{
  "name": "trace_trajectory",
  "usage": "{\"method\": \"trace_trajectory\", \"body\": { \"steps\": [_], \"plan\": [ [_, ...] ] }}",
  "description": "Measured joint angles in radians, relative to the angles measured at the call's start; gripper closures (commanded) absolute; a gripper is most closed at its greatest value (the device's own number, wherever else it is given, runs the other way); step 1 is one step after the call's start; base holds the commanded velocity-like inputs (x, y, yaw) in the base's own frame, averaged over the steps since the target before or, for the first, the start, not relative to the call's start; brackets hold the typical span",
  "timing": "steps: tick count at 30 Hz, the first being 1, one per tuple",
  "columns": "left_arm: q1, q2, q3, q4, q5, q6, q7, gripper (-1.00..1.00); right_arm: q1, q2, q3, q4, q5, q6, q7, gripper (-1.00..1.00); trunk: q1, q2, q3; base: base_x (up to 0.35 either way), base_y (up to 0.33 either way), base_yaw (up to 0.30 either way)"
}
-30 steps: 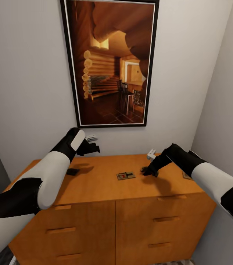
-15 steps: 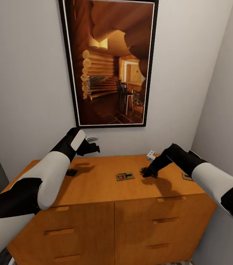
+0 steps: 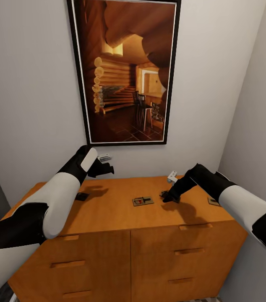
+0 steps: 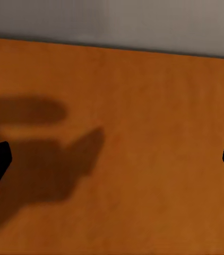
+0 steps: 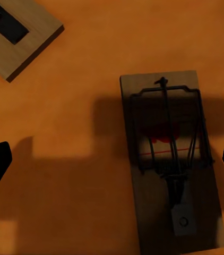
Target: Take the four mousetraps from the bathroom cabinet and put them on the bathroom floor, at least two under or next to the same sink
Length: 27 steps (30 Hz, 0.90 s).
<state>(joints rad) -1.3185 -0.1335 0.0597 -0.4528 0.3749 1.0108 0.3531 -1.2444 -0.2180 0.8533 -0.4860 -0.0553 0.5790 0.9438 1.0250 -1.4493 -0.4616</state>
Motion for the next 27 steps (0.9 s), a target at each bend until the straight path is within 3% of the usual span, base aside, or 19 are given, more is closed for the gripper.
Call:
{"method": "trace_trajectory", "body": {
  "steps": [27],
  "plan": [
    [0.0,0.0,0.0,0.0,0.0,0.0,0.0,-1.0,0.0,0.0,0.0,0.0,0.0,0.0,0.0,-1.0,0.0,0.0,0.0,0.002,-0.001,0.0]
  ]
}}
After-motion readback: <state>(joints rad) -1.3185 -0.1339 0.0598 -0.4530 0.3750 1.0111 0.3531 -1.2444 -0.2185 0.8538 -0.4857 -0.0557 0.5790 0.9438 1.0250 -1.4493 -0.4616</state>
